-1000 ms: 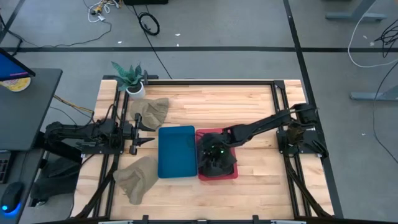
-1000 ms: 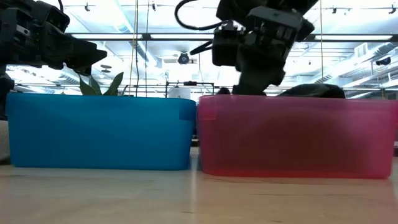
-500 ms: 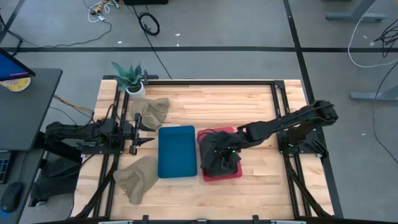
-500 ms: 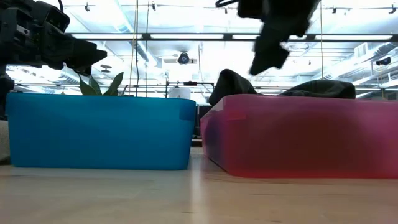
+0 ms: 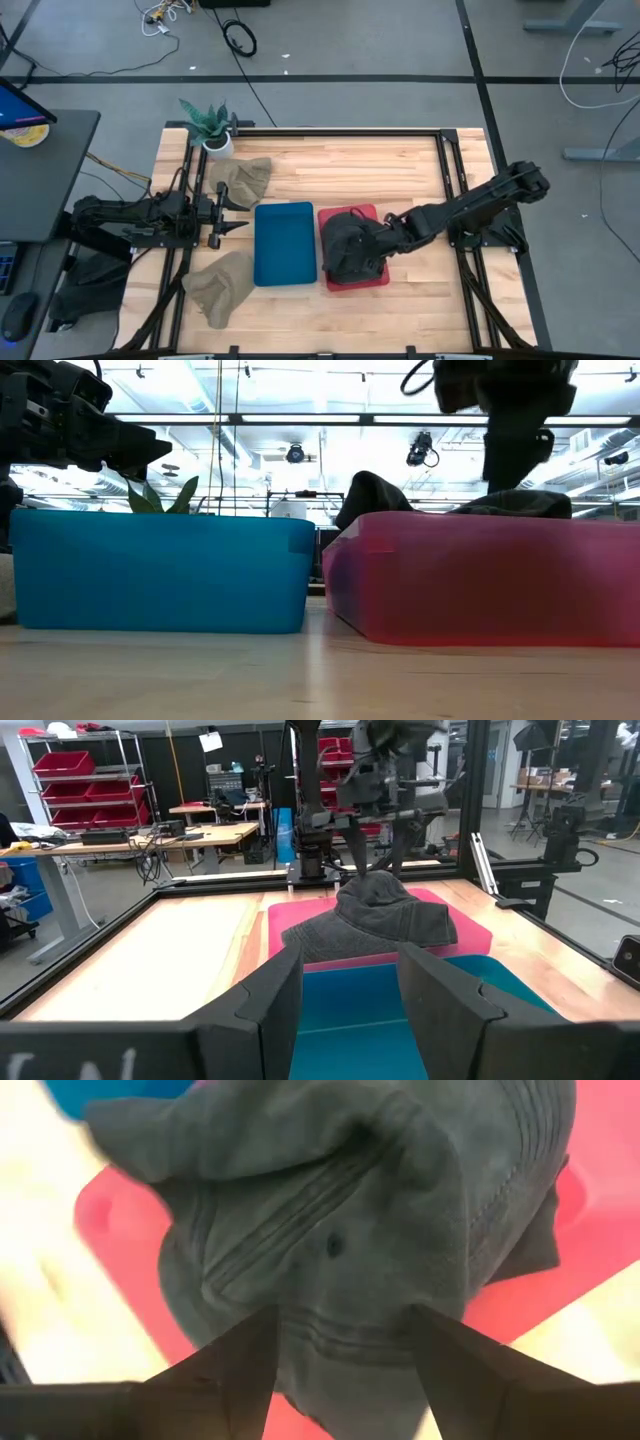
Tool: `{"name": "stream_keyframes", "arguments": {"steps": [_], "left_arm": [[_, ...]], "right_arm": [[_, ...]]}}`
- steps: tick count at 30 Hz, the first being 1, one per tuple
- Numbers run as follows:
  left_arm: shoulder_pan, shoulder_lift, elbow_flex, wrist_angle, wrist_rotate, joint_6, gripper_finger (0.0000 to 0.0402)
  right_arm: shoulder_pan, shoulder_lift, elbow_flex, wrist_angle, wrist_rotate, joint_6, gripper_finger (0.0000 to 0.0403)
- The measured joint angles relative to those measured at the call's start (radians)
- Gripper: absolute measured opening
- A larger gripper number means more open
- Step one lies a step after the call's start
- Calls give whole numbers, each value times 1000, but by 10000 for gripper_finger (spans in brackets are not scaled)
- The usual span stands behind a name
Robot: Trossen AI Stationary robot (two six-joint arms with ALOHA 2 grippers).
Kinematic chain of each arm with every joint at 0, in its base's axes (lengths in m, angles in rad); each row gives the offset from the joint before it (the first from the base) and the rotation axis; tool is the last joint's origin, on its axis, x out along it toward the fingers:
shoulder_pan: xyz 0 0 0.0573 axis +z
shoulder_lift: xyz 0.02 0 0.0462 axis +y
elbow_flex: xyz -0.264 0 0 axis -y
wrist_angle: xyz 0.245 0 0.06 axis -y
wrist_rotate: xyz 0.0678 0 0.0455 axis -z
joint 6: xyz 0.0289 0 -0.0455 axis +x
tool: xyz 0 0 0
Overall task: Pick & Place hat
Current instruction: Put the black cap into the pink bin
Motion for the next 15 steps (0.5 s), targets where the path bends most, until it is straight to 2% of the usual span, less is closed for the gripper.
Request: {"name": "stream_keyframes", "arguments": {"steps": [3, 7, 12, 15], "left_arm": [[0, 0, 0, 0, 0, 0, 170], [0, 0, 0, 0, 0, 0, 170], [0, 0, 0, 0, 0, 0, 170], [0, 0, 0, 0, 0, 0, 170]], "right_arm": [[-16, 46, 0, 4, -10, 73, 224], [-49, 133, 0, 20, -42, 52, 224], [-93, 234, 7, 35, -157, 32, 224], [-118, 248, 8, 28, -216, 7, 224]]}}
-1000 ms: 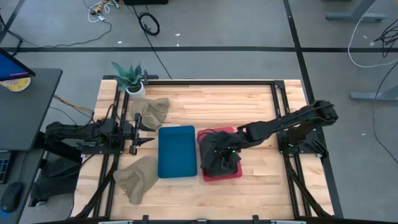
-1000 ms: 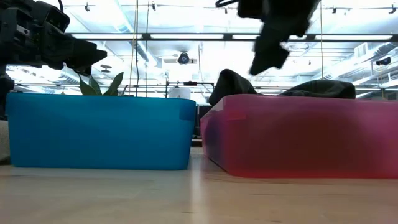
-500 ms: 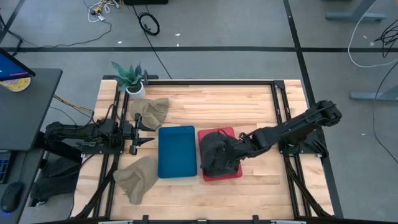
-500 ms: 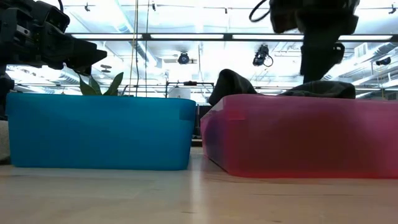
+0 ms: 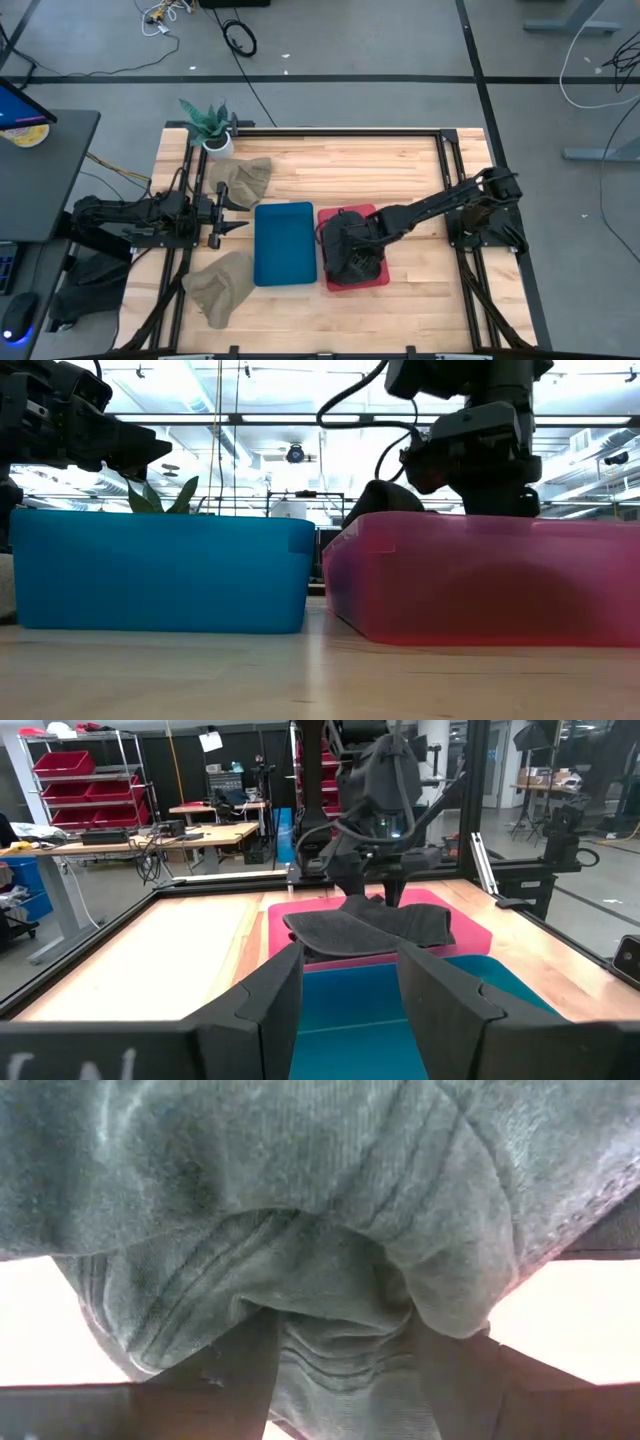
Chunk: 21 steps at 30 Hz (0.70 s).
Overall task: Pick & Place hat
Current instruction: Put the black cap into the pink bin, then put the bottom brown cap into the blue bin
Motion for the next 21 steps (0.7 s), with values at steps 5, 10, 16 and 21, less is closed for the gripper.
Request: {"name": "stream_keyframes", "arguments": {"steps": [5, 10, 16, 21], "left_arm": [[0, 0, 0, 0, 0, 0, 170], [0, 0, 0, 0, 0, 0, 170], [0, 0, 0, 0, 0, 0, 170], [0, 0, 0, 0, 0, 0, 170]], "right_arm": [[-11, -50, -6, -8, -8, 1, 224], [6, -127, -10, -10, 10, 18, 224], [32, -202, -10, -7, 97, -7, 224], [36, -252, -10, 23, 135, -71, 224]]}}
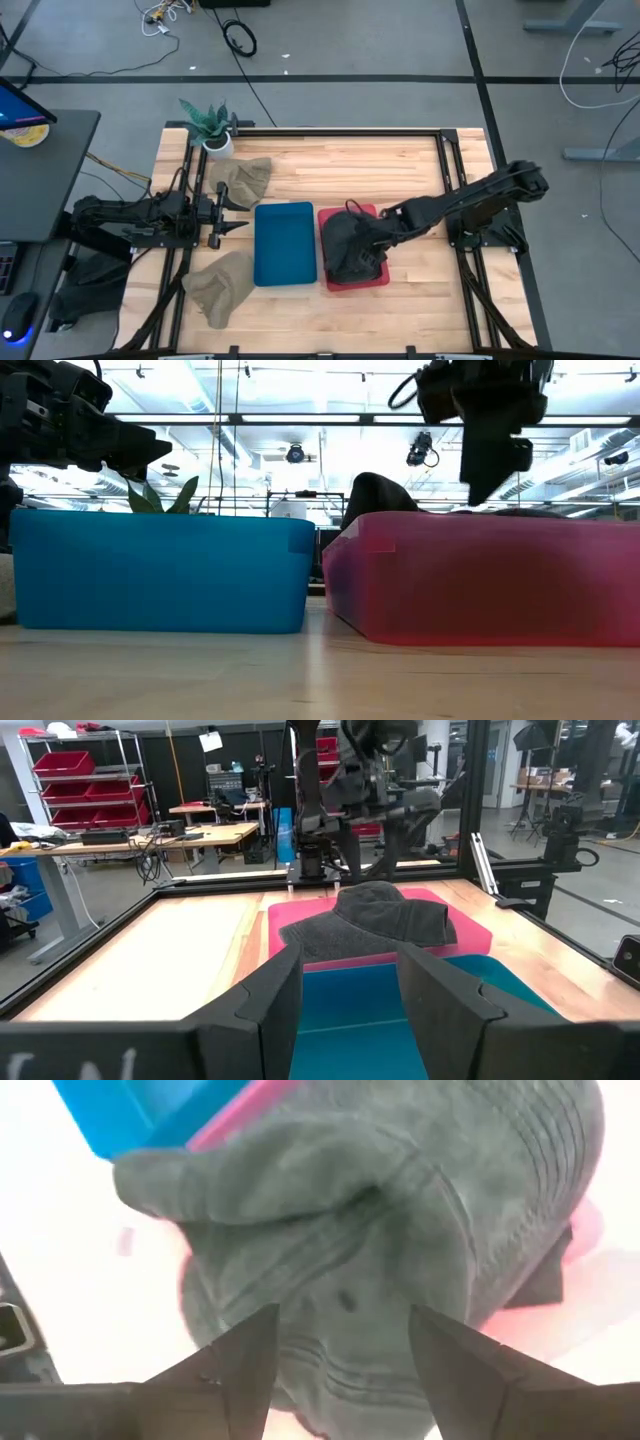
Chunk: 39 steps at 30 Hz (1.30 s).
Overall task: Pick & Place hat
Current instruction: Put the bottom brown cap into the blue bin
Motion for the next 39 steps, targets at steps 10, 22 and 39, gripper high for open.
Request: {"name": "stream_keyframes", "arguments": {"steps": [10, 22, 39], "left_arm": [[0, 0, 0, 0, 0, 0, 170], [0, 0, 0, 0, 0, 0, 170], [0, 0, 0, 0, 0, -32, 170]], "right_arm": [[0, -13, 2, 155, -5, -8, 224], [-40, -14, 2, 387, -11, -224, 224], [-158, -182, 2, 433, -19, -638, 224]]}}
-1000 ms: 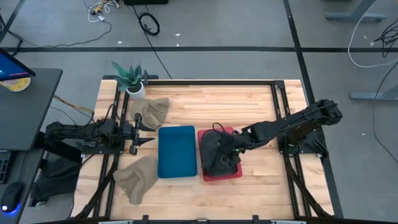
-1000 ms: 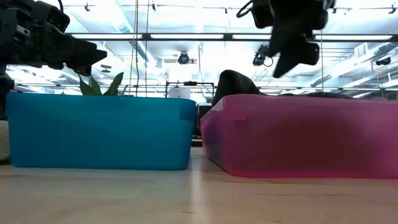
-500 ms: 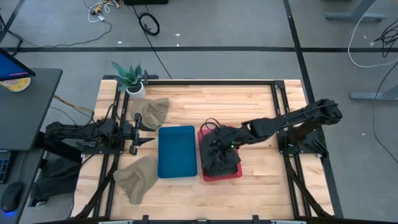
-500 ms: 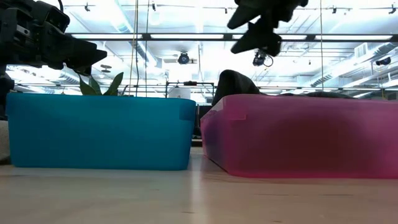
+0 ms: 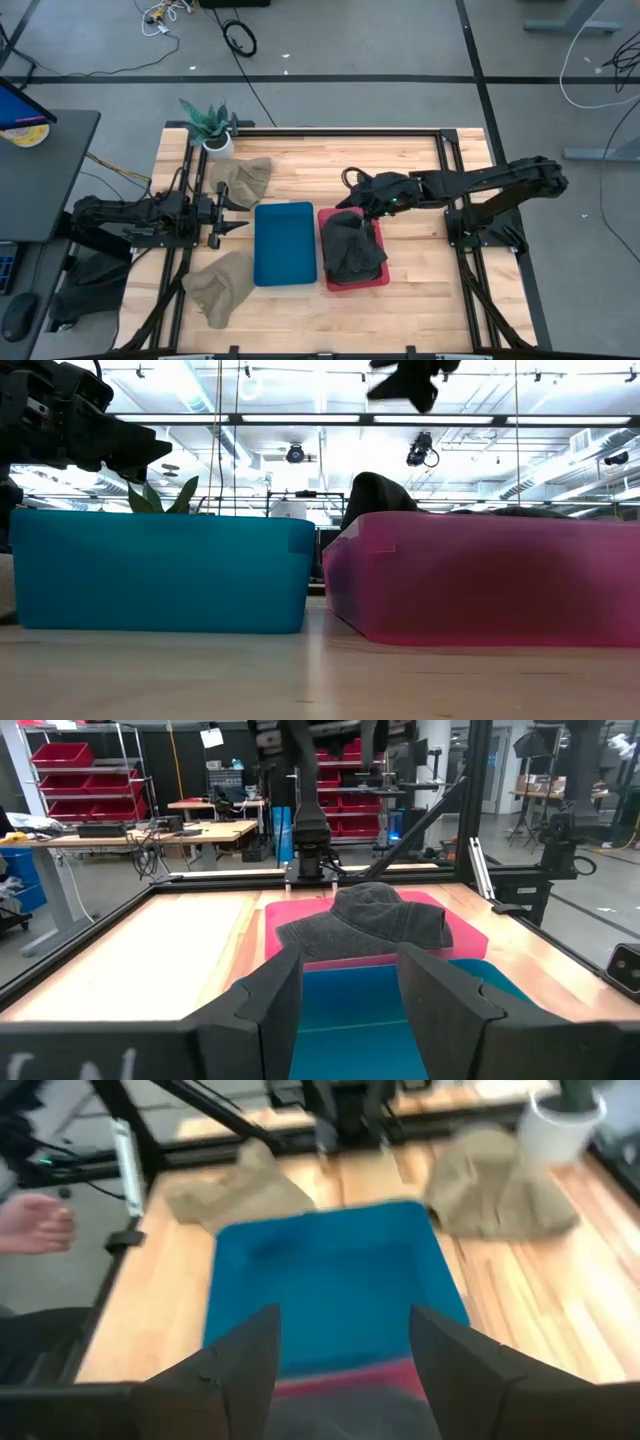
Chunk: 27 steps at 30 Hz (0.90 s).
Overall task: Pick & Place hat
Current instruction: Put the bottom brown cap into the blue bin
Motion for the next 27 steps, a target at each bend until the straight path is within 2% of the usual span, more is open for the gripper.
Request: {"name": "stream_keyframes", "arguments": {"steps": [6, 11, 15, 23, 27], "left_arm": [[0, 0, 0, 0, 0, 0, 170], [0, 0, 0, 0, 0, 0, 170], [0, 0, 0, 0, 0, 0, 170], [0, 0, 0, 0, 0, 0, 170], [0, 0, 0, 0, 0, 0, 170]], "right_arm": [[69, -65, -16, 26, 0, -65, 224], [98, -186, -128, 84, 0, -79, 224], [96, -333, -274, 155, 0, -102, 224], [94, -654, -642, 440, 0, -207, 224], [86, -811, -752, 538, 21, -229, 224]]}}
